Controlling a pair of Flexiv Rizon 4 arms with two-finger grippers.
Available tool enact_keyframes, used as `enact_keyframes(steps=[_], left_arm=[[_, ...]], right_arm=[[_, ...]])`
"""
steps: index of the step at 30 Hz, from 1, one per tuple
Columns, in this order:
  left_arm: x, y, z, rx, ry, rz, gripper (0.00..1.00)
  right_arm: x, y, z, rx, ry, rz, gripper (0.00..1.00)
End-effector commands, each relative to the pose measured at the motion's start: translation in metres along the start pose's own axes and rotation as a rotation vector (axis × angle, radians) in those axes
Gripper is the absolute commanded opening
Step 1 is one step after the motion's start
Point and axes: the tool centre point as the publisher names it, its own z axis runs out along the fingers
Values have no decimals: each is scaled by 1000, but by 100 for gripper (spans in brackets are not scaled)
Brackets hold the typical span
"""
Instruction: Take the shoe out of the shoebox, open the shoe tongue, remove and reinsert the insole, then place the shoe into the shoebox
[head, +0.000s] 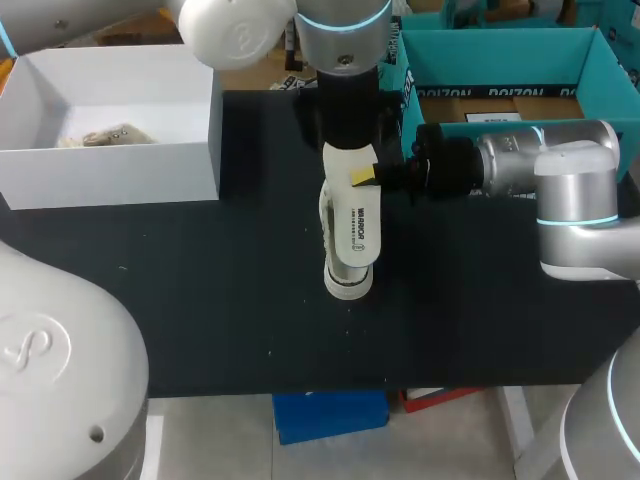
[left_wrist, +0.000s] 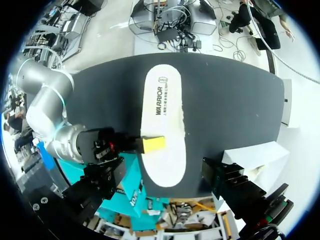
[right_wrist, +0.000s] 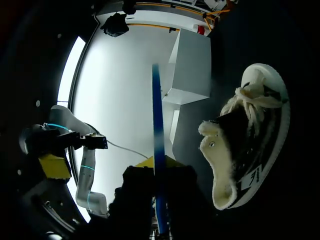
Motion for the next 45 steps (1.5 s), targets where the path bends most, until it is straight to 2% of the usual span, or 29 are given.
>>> enact_keyframes(steps=[1, 13, 31, 37, 45], left_arm=[[-5, 18, 7, 22, 15, -3, 100], [-5, 61, 21, 41, 33, -22, 100], [4, 102, 43, 56, 66, -63, 100], [6, 112, 53, 68, 62, -68, 100], [7, 105, 54, 76, 60, -72, 100]], right_arm=[[-1, 0, 1, -1, 0, 1, 0], [-1, 0, 1, -1, 0, 1, 0], [-1, 0, 1, -1, 0, 1, 0], [-1, 0, 1, -1, 0, 1, 0], [-1, 0, 1, -1, 0, 1, 0]])
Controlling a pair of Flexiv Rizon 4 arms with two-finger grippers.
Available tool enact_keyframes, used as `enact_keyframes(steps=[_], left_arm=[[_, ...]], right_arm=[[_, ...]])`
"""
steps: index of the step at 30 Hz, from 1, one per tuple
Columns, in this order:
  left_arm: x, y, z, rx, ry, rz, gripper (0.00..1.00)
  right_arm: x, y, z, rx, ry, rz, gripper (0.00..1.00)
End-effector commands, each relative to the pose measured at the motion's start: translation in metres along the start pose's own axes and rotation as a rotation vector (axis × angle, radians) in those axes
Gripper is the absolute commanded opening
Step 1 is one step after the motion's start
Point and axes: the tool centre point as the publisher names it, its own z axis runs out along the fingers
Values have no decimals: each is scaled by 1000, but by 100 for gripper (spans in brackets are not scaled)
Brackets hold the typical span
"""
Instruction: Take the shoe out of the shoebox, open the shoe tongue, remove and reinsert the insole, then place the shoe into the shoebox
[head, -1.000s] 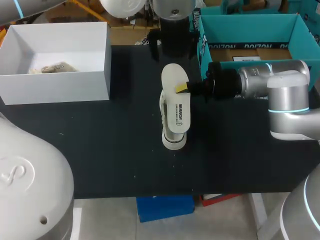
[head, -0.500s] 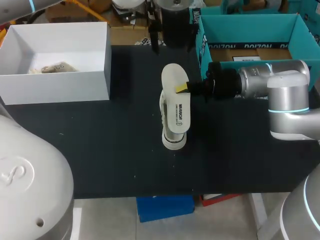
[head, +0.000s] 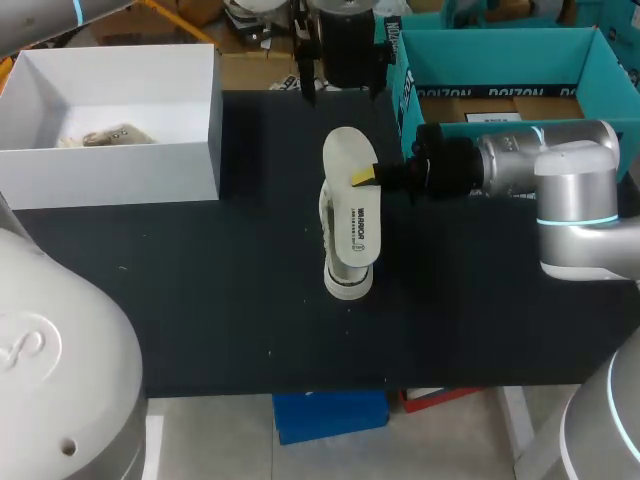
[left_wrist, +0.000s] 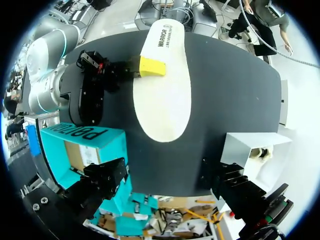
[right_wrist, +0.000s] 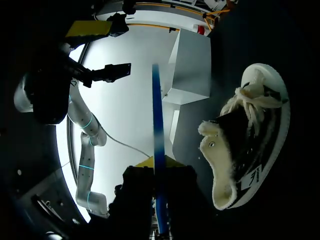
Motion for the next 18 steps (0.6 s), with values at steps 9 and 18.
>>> enact_keyframes(steps=[9, 18], left_arm=[[3, -30, -13, -34, 15, 2, 100], [3, -63, -30, -58, -6, 2, 100]], right_arm=[[-1, 0, 1, -1, 0, 1, 0], [-1, 0, 1, -1, 0, 1, 0]])
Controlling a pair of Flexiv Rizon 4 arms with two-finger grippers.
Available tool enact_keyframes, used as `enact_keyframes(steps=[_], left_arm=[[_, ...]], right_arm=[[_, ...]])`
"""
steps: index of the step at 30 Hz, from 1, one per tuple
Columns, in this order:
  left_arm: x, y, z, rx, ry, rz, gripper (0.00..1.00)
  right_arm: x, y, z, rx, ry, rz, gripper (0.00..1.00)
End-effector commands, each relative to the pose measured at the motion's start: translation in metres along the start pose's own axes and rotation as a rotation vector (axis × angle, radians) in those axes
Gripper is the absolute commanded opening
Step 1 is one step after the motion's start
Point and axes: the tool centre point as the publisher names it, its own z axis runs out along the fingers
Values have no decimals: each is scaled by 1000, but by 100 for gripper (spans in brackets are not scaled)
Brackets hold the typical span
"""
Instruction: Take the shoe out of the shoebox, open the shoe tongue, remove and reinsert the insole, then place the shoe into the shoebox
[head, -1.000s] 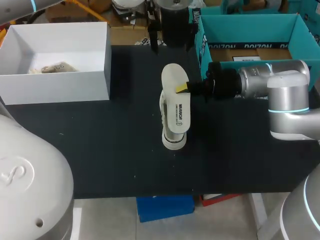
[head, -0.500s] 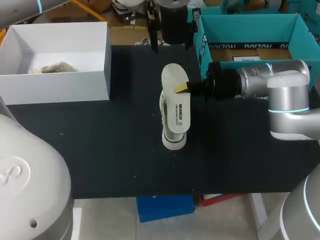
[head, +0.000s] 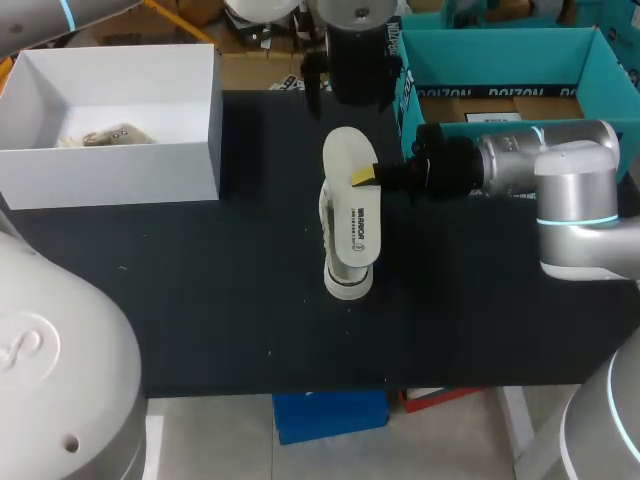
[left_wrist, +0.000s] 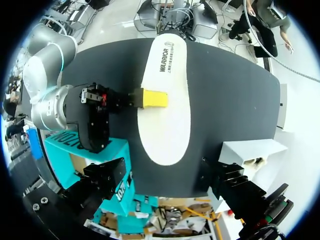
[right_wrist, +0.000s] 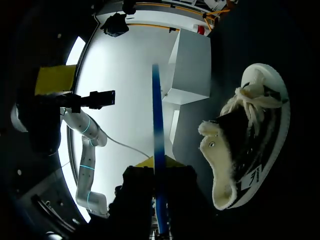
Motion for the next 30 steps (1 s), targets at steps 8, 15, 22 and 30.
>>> enact_keyframes(steps=[8, 15, 22, 30], left_arm=[[5, -46, -19, -37, -31, -1, 100], [-1, -74, -24, -23, -61, 17, 100], [-3, -101, -22, -13, -72, 27, 100], [-2, -133, -21, 1, -67, 45, 100]], right_arm=[[-1, 0, 1, -1, -1, 1, 0], [-1, 0, 1, -1, -1, 1, 0], [-1, 0, 1, -1, -1, 1, 0], [-1, 0, 1, -1, -1, 1, 0]])
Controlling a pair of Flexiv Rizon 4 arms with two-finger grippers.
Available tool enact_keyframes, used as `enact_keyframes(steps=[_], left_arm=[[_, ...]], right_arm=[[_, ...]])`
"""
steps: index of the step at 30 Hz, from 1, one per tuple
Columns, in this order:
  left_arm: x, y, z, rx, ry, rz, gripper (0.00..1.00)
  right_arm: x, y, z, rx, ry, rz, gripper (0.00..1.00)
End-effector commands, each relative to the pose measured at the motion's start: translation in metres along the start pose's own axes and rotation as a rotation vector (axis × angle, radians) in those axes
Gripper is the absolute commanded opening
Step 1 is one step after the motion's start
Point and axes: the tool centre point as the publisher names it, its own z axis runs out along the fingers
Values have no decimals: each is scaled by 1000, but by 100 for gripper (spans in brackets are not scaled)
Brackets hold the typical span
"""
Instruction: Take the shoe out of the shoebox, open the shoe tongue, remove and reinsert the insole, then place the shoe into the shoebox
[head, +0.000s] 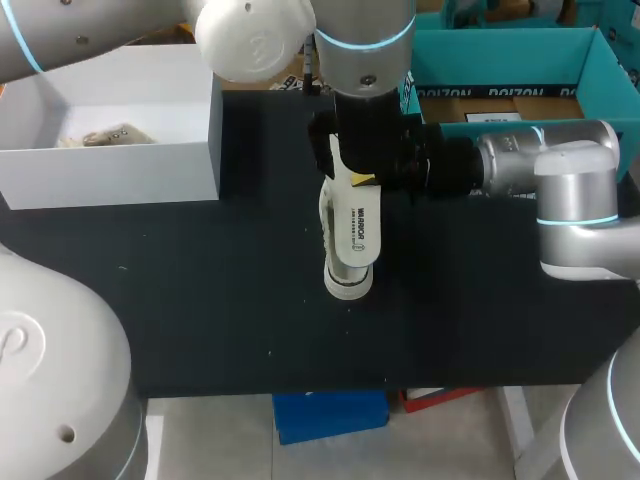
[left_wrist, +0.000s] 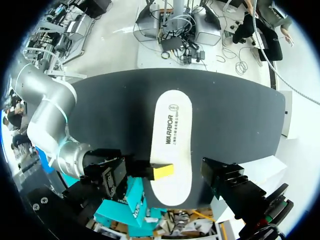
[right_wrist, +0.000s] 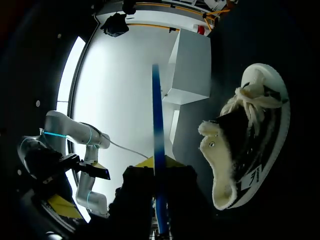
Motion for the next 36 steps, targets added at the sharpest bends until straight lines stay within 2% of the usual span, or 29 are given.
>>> enact_keyframes(steps=[1, 14, 22, 30, 32, 35, 36], left_arm=[[4, -15, 3, -7, -1, 7, 100], [11, -54, 0, 2, -11, 14, 100], [14, -66, -5, 6, -21, 19, 100], [19, -64, -5, 3, -49, 1, 100], [21, -62, -5, 6, -84, -12, 100], [27, -54, -5, 11, -210, -34, 100], [29, -51, -3, 15, -220, -63, 100]], right_arm=[[-1, 0, 1, -1, -1, 1, 0], [-1, 0, 1, -1, -1, 1, 0], [-1, 0, 1, -1, -1, 1, 0], [-1, 0, 1, -1, -1, 1, 0], [-1, 0, 1, -1, -1, 1, 0], [-1, 0, 1, -1, -1, 1, 0], [-1, 0, 1, -1, -1, 1, 0]])
